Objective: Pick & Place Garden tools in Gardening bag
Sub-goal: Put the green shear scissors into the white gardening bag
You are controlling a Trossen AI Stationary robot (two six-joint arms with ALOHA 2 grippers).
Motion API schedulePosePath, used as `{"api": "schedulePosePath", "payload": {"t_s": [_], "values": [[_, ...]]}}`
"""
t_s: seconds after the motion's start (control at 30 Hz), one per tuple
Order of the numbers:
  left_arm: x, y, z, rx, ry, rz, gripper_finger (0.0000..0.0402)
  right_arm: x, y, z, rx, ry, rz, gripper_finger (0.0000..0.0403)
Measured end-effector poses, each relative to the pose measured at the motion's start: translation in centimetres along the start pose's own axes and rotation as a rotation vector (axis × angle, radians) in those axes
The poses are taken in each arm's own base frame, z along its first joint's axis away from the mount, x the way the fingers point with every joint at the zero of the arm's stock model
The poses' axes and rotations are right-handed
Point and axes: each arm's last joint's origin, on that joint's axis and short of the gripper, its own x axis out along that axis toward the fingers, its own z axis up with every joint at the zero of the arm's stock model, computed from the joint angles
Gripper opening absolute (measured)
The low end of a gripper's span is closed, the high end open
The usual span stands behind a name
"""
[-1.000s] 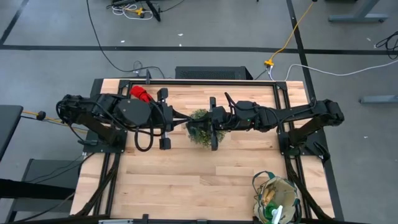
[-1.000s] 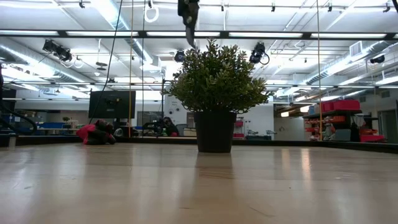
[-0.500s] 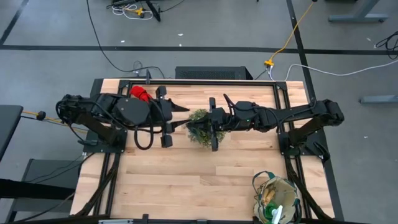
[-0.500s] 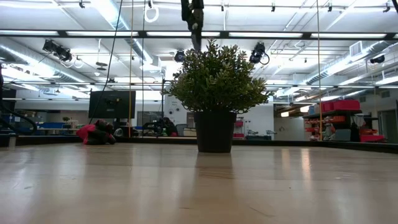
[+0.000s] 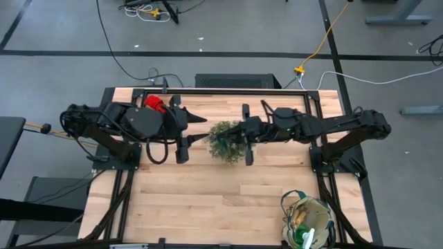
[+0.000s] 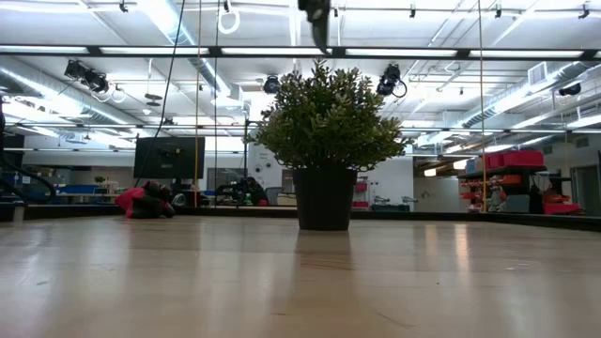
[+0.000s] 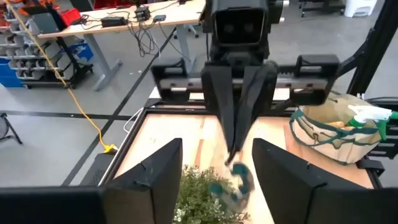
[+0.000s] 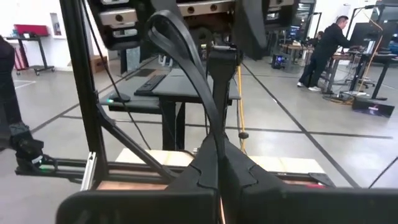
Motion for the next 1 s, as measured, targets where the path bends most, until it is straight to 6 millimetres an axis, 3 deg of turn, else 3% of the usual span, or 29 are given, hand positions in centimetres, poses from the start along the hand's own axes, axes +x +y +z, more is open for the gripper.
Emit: {"api": "schedulePosePath", "payload": {"t_s": [0.37,0.77,1.0], "values": [[-1.8,1.0,0.8,-0.055,-0.081,0.004,0.0105,-5.0,-0.4,2.5,-0.002,0.030,-0.006,0.0000],[-2.1,1.5,1.3,-0.056,-0.127,0.024,0.0024,-8.0,-0.5,3.8,-0.007,0.033,-0.021,0.0000],[-2.1,1.5,1.5,-0.062,-0.141,0.026,0.0008,-10.3,0.0,4.6,-0.010,0.022,0.009,0.0000]]}}
